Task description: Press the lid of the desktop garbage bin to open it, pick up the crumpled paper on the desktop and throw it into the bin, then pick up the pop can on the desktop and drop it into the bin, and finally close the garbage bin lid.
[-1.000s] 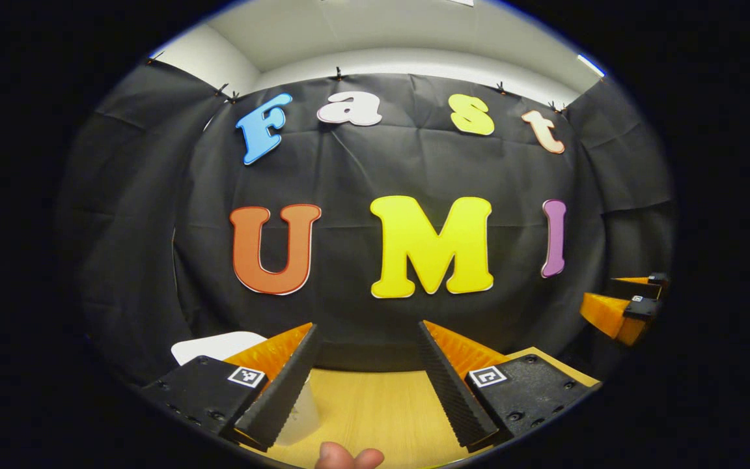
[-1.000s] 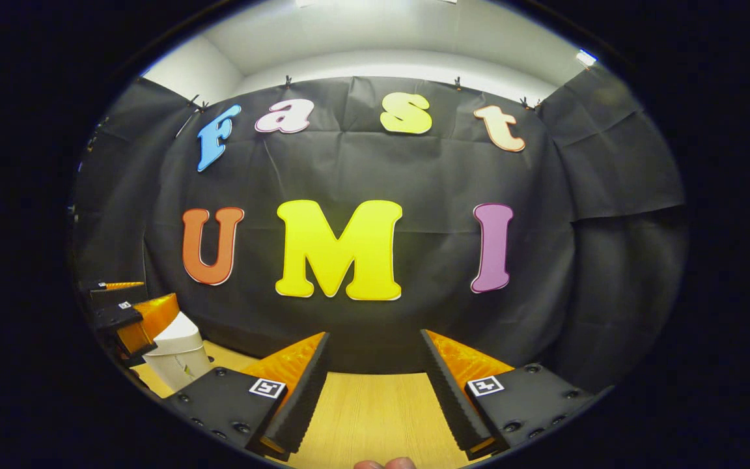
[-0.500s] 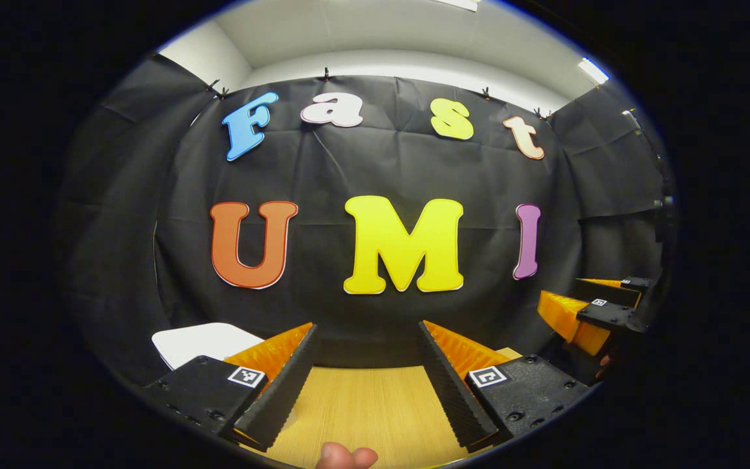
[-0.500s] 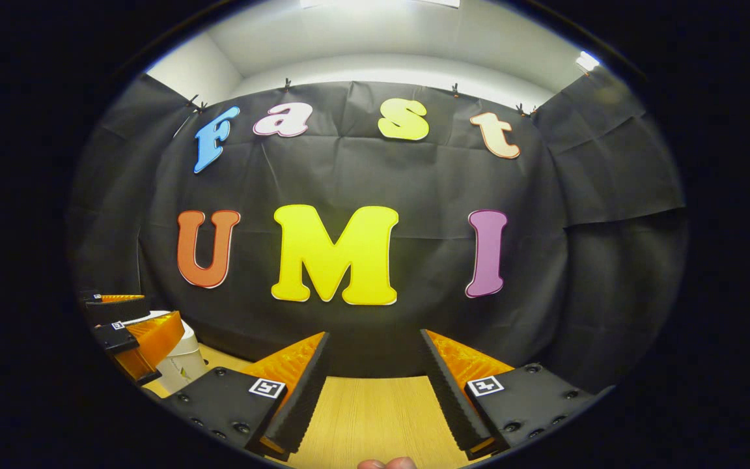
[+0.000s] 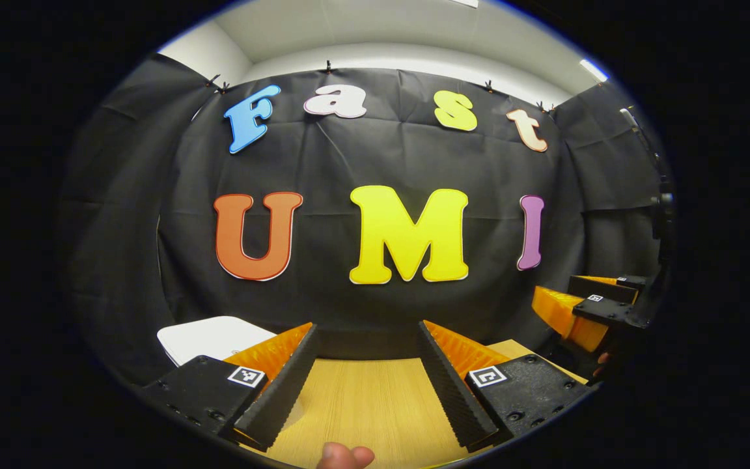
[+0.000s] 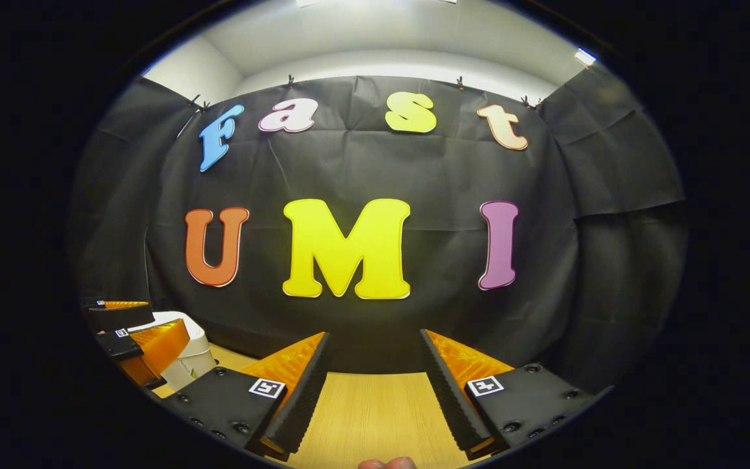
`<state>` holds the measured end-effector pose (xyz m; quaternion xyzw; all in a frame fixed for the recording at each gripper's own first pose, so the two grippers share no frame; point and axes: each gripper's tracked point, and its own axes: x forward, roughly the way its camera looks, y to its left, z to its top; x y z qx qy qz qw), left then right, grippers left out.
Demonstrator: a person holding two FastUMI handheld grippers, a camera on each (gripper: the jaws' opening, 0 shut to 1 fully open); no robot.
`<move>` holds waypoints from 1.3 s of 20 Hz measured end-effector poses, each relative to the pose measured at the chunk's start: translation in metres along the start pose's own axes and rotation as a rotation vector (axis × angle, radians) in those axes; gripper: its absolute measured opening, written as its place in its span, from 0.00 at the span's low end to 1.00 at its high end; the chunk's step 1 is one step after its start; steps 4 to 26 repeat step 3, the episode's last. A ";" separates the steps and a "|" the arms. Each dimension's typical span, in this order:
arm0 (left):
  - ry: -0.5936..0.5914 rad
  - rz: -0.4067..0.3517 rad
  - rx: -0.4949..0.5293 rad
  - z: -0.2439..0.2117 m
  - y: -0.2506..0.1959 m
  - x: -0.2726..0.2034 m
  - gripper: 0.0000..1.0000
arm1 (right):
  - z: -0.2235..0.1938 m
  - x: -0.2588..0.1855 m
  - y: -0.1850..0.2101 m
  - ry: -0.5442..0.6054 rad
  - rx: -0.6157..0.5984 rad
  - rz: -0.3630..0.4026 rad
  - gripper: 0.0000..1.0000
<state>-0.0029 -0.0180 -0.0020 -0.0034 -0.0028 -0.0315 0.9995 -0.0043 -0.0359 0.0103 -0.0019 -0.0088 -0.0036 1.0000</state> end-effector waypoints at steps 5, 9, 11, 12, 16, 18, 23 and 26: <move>0.001 -0.001 0.004 0.001 0.002 0.001 0.98 | 0.000 0.001 0.003 0.000 0.007 0.008 0.86; 0.001 -0.001 0.004 0.001 0.002 0.001 0.98 | 0.000 0.001 0.003 0.000 0.007 0.008 0.86; 0.001 -0.001 0.004 0.001 0.002 0.001 0.98 | 0.000 0.001 0.003 0.000 0.007 0.008 0.86; 0.001 -0.001 0.004 0.001 0.002 0.001 0.98 | 0.000 0.001 0.003 0.000 0.007 0.008 0.86; 0.001 -0.001 0.004 0.001 0.002 0.001 0.98 | 0.000 0.001 0.003 0.000 0.007 0.008 0.86; 0.001 -0.001 0.004 0.001 0.002 0.001 0.98 | 0.000 0.001 0.003 0.000 0.007 0.008 0.86; 0.001 -0.001 0.004 0.001 0.002 0.001 0.98 | 0.000 0.001 0.003 0.000 0.007 0.008 0.86; 0.001 -0.001 0.004 0.001 0.002 0.001 0.98 | 0.000 0.001 0.003 0.000 0.007 0.008 0.86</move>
